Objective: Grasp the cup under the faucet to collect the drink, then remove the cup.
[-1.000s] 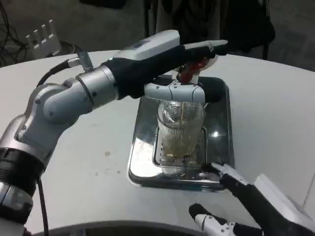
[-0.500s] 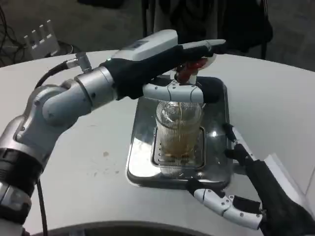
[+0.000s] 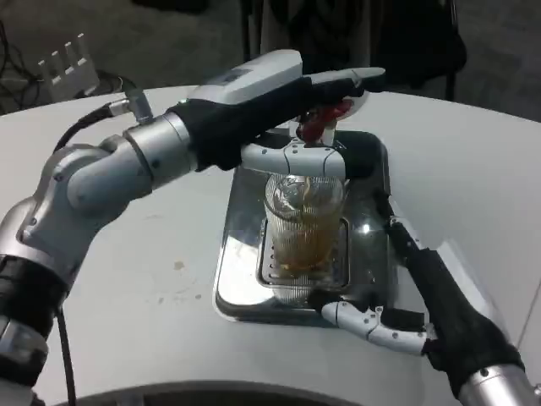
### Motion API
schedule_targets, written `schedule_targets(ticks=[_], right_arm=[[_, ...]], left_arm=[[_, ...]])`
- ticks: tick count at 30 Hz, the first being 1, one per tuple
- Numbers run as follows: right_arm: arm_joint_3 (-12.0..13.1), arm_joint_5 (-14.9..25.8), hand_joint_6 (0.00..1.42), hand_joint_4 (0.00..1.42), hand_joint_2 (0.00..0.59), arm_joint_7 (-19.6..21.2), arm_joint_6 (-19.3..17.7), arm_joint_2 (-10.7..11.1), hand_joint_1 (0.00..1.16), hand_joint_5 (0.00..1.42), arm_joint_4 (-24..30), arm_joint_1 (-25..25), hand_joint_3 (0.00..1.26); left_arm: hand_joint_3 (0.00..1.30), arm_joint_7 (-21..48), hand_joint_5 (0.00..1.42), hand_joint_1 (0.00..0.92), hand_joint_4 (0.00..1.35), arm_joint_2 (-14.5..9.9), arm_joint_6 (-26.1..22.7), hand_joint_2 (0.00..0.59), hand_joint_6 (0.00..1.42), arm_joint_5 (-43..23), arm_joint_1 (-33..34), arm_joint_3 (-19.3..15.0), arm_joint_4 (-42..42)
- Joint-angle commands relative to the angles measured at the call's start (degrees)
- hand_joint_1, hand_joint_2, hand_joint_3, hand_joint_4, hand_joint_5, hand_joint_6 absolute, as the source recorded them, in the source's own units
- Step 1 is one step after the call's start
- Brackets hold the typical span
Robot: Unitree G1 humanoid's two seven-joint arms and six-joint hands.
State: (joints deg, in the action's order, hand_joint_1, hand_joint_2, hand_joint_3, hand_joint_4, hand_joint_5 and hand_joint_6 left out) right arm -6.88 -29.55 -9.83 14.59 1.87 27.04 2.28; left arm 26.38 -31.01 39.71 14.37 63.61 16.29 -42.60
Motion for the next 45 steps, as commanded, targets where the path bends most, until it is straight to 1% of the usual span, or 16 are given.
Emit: schedule_targets(ticks=[1, 5, 9, 13, 19, 22, 26, 31, 41, 45], right_arm=[[-0.02, 2.03, 0.07, 0.0, 0.196, 2.96, -1.46, 0.33, 0.77, 0.01, -3.77, 2.62, 0.0], [-0.1, 3.14, 0.06, 0.0, 0.195, 4.89, -1.63, 0.53, 0.78, 0.01, -7.04, 5.1, 0.0], [0.74, 4.55, 0.06, 0.0, 0.195, 6.86, -2.05, 0.51, 0.78, 0.02, -10.31, 8.35, 0.0], [0.9, 5.95, 0.1, 0.0, 0.195, 8.25, -2.29, 0.54, 0.78, 0.05, -13.18, 11.18, 0.0], [-0.04, 7.82, 0.12, 0.01, 0.195, 9.24, -2.42, -0.35, 0.78, 0.08, -17.55, 14.68, 0.0], [-0.8, 7.94, 0.13, 0.03, 0.195, 10.66, -3.22, -0.64, 0.78, 0.1, -19.6, 15.61, 0.0], [-1.78, 7.98, 0.14, 0.04, 0.195, 11.23, -4.0, -1.01, 0.78, 0.11, -21.92, 17.9, 0.0], [-1.81, 8.6, 0.14, 0.06, 0.195, 12.52, -4.59, -1.85, 0.78, 0.12, -25.47, 20.61, 0.0], [-2.63, 9.65, 0.14, 0.06, 0.195, 13.95, -6.1, -2.15, 0.78, 0.12, -29.41, 22.34, 0.0], [-2.82, 9.52, 0.14, 0.05, 0.195, 15.38, -6.34, -2.79, 0.78, 0.12, -30.87, 22.88, 0.0]], left_arm=[[0.13, 0.98, 0.13, 0.0, 0.06, -1.93, -2.25, 0.088, 0.26, 3.49, -2.86, 0.67, -0.86], [0.13, 1.12, 0.13, 0.0, 0.06, -2.12, -2.48, 0.088, 0.26, 3.26, -2.89, 0.55, -0.46], [0.13, 1.21, 0.13, 0.0, 0.06, -2.39, -2.48, 0.089, 0.26, 3.24, -2.94, 0.49, -0.2], [0.13, 1.3, 0.13, 0.0, 0.06, -2.59, -2.54, 0.089, 0.26, 3.19, -2.98, 0.46, -0.02], [0.13, 1.45, 0.13, 0.0, 0.06, -2.89, -2.73, 0.089, 0.26, 3.11, -2.84, 0.39, 0.53], [0.13, 1.57, 0.13, 0.0, 0.06, -3.06, -2.82, 0.089, 0.26, 3.08, -2.81, 0.36, 0.73], [0.13, 1.73, 0.13, 0.0, 0.07, -3.71, -2.64, 0.096, 0.26, 3.25, -3.11, 0.33, 1.55], [0.13, 2.03, 0.13, 0.0, 0.07, -4.43, -2.58, 0.099, 0.26, 3.07, -3.44, 0.14, 2.27], [0.13, 2.72, 0.13, 0.0, 0.07, -5.53, -2.53, 0.101, 0.27, 2.77, -3.56, -0.22, 2.73], [0.13, 3.03, 0.13, 0.0, 0.07, -5.67, -2.51, 0.101, 0.27, 2.75, -3.45, -0.1, 2.64]])
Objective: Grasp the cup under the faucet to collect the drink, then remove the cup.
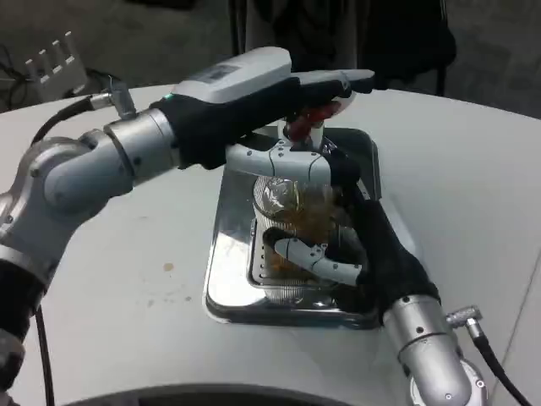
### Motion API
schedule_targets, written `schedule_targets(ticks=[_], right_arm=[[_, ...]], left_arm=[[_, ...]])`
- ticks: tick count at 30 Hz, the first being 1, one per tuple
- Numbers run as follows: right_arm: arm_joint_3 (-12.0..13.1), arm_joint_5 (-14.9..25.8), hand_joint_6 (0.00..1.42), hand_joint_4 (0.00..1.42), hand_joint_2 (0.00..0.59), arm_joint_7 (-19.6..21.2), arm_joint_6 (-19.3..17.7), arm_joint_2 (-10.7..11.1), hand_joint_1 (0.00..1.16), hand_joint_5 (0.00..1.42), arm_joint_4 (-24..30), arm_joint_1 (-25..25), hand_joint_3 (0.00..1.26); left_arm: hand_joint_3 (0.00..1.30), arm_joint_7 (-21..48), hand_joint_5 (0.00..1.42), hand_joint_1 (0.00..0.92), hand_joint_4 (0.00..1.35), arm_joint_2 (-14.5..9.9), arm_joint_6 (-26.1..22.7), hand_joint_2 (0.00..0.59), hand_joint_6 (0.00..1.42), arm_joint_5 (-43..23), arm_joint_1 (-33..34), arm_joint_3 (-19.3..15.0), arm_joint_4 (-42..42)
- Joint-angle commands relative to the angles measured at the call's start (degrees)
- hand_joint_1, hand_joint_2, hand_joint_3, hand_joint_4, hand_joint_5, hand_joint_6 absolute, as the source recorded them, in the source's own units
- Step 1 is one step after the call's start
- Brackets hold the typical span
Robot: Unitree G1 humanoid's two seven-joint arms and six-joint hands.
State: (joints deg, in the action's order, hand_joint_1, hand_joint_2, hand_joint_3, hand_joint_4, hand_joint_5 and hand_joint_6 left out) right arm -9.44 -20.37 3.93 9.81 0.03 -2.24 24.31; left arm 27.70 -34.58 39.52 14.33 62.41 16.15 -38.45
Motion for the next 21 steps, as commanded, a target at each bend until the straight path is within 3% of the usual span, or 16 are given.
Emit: schedule_targets(ticks=[1, 21], right_arm=[[-0.25, 0.5, 0.14, 0.05, 0.195, 1.78, -1.77, -1.03, 0.78, 0.12, -2.29, 1.08, 0.0], [-0.31, 1.87, 0.14, 0.06, 0.194, 5.81, -5.47, -3.17, 0.78, 0.13, -12.94, 6.12, 0.0]], left_arm=[[0.14, 1.75, 0.13, 0.0, 0.07, -2.1, -2.29, 0.101, 0.27, 2.81, -2.21, 0.08, -1.57], [0.14, 1.62, 0.13, 0.0, 0.07, -2.33, -1.09, 0.105, 0.27, 3.81, -0.72, 0.71, -5.21]])
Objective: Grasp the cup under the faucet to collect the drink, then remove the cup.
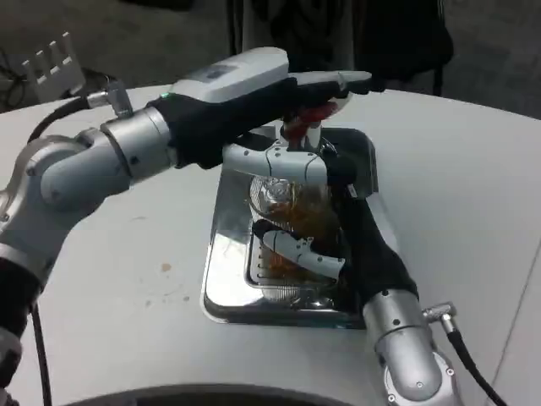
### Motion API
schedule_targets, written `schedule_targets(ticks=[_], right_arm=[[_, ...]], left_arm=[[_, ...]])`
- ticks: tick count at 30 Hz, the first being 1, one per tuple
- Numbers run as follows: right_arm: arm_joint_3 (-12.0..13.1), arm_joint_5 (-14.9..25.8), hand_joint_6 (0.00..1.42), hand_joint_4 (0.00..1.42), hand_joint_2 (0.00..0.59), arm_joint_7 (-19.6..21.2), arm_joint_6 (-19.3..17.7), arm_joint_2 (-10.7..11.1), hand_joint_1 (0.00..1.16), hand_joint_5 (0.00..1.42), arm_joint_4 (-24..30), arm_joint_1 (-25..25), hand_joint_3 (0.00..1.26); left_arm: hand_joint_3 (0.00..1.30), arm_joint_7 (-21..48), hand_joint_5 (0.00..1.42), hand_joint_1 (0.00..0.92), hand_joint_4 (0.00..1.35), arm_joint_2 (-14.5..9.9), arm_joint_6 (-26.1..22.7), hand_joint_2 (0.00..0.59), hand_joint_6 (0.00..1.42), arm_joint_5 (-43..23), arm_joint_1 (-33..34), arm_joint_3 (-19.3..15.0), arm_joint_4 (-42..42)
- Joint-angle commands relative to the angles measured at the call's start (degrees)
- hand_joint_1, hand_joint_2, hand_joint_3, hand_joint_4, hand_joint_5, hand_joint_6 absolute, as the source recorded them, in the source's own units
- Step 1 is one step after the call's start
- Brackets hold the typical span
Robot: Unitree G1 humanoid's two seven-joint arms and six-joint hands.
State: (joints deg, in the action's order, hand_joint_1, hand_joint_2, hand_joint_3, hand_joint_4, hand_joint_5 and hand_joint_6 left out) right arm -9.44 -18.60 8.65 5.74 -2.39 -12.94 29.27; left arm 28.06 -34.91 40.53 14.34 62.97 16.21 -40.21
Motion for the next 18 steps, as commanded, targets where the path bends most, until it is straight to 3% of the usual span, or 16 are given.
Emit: schedule_targets(ticks=[1, 12, 18], right_arm=[[-0.23, 0.26, 0.14, 0.06, 0.194, 1.19, -1.7, -0.78, 0.78, 0.13, -2.88, 1.47, 0.0], [-0.88, -0.56, 0.16, 0.1, 0.204, 7.27, -3.06, -4.05, 0.77, 0.18, -8.23, 2.58, 0.0], [-1.73, -1.41, 0.21, 0.21, 0.215, 11.03, -3.35, -5.0, 0.78, 0.27, -8.39, 1.96, 0.13]], left_arm=[[0.14, 1.24, 0.13, 0.0, 0.07, -2.0, -1.94, 0.105, 0.27, 3.81, -1.11, 0.66, -3.82], [0.14, 1.05, 0.13, 0.0, 0.07, -2.52, -0.47, 0.105, 0.27, 4.42, 0.28, 0.96, -6.97], [0.14, 0.94, 0.13, 0.0, 0.07, -2.58, -0.06, 0.105, 0.27, 4.51, 0.23, 1.02, -7.78]])
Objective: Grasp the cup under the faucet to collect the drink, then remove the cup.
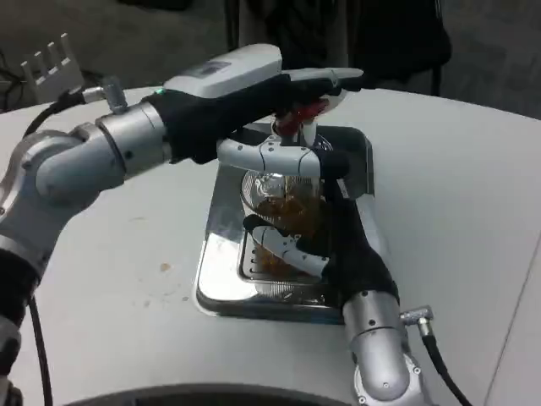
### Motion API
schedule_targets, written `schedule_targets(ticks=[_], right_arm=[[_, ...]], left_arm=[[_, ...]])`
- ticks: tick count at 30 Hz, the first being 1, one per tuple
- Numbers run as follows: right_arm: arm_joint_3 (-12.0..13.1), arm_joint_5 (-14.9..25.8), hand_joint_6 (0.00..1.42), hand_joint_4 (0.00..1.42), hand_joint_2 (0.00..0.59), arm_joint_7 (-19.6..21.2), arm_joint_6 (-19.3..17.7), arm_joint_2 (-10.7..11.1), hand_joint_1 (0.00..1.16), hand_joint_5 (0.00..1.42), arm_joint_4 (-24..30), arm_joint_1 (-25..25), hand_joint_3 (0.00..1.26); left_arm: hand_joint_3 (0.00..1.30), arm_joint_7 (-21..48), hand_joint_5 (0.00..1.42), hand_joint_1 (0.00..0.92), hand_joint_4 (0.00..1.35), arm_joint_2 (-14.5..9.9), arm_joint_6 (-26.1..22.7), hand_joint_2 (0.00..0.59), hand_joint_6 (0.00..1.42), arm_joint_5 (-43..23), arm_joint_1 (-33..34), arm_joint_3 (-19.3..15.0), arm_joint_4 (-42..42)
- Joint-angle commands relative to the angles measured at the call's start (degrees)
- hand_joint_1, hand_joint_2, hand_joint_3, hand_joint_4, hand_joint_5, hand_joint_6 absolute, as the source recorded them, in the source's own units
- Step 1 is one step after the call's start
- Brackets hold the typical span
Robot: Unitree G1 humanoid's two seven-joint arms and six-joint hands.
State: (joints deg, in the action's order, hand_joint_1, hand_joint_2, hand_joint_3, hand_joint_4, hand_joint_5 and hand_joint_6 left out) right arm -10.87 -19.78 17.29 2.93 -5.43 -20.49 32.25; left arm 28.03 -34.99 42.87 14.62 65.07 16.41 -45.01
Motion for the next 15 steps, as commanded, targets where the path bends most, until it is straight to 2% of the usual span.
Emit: schedule_targets(ticks=[1, 7, 15], right_arm=[[-0.46, -0.45, 0.22, 0.24, 0.216, 3.37, -1.03, -2.12, 0.78, 0.3, -0.8, -1.29, 0.16], [-0.71, 0.96, 0.31, 0.33, 0.224, 5.8, -2.21, -3.52, 0.78, 0.38, -1.08, -2.17, 0.26], [-1.57, 1.43, 0.38, 0.4, 0.228, 7.79, -3.82, -3.91, 0.79, 0.44, -0.5, -3.45, 0.36]], left_arm=[[0.14, 0.96, 0.13, 0.0, 0.07, -2.48, -2.34, 0.105, 0.27, 4.2, -1.99, 0.83, -2.96], [0.14, 1.15, 0.13, 0.0, 0.07, -2.7, -2.3, 0.105, 0.28, 4.09, -2.61, 0.8, -2.58], [0.14, 1.61, 0.13, 0.0, 0.08, -3.26, -2.43, 0.103, 0.28, 3.38, -3.59, 0.39, -0.82]])
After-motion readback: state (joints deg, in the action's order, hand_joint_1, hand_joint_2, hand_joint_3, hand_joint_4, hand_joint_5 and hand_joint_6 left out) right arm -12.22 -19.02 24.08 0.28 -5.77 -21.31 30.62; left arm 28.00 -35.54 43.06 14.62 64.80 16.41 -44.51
